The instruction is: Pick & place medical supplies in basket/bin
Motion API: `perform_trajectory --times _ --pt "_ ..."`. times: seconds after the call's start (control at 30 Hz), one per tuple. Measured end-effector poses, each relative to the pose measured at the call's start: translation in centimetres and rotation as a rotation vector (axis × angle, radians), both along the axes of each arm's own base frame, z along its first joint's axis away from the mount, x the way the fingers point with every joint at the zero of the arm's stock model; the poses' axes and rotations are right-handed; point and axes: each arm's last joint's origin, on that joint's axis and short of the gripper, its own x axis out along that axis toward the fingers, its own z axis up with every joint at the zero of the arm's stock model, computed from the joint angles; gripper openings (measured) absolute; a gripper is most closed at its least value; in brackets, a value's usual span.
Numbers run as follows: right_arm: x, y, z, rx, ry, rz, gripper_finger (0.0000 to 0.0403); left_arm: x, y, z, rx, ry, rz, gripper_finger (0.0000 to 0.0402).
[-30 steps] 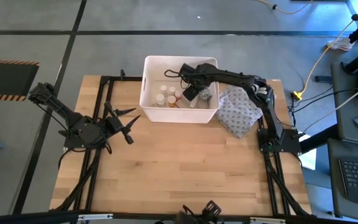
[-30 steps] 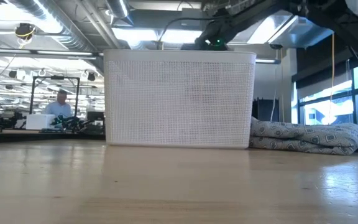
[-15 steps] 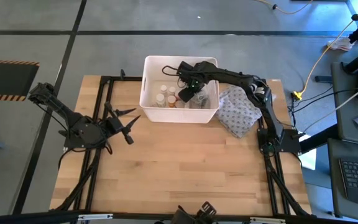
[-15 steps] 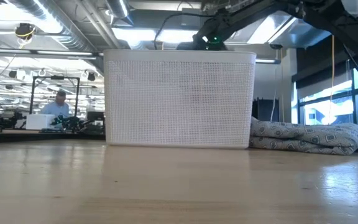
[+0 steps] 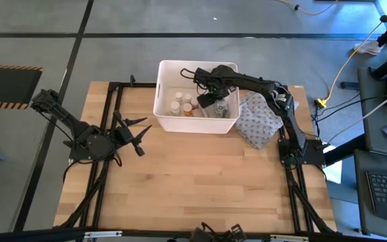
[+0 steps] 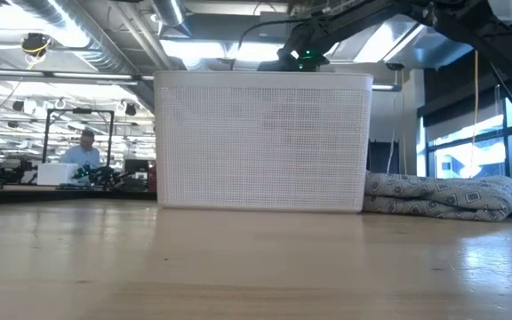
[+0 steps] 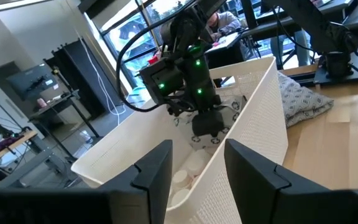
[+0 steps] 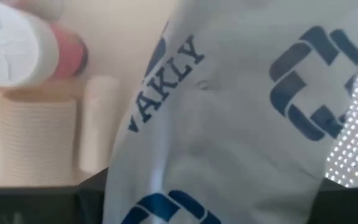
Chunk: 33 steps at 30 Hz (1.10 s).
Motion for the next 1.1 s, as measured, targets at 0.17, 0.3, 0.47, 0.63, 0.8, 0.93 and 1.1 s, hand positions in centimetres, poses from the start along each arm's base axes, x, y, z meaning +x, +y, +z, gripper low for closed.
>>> perform_trajectory --times 0.17,0.3,0.47,0.63,0.8,0.93,1.1 --pt "0.0 0.0 0.0 -0.002 0.000 -0.012 0.0198 0.0 0.0 0.0 0.000 0.000 0.000 0.0141" --pt "0.0 0.0 0.1 0.000 0.008 0.030 0.0200 0.0 0.0 0.0 0.003 0.005 0.000 0.0141" --pt "0.0 0.1 0.1 0.040 -0.015 0.044 0.0215 0.0 0.0 0.0 0.004 0.005 0.000 0.0141" --pt "0.1 0.3 0.1 0.085 -0.034 0.091 0.0249 0.0 0.0 0.0 0.004 0.005 0.000 0.0141" --pt "-0.1 0.4 0.2 0.114 -0.032 0.054 0.0290 0.0 0.0 0.0 0.004 0.005 0.000 0.0141" --pt "-0.6 0.6 0.7 0.132 -0.012 0.020 0.0303 0.0 0.0 0.0 0.004 0.005 0.000 0.0141" --pt "-0.9 0.5 2.8 0.049 0.006 0.008 0.0304 0.0 0.0 0.0 0.003 0.005 0.000 0.0141"
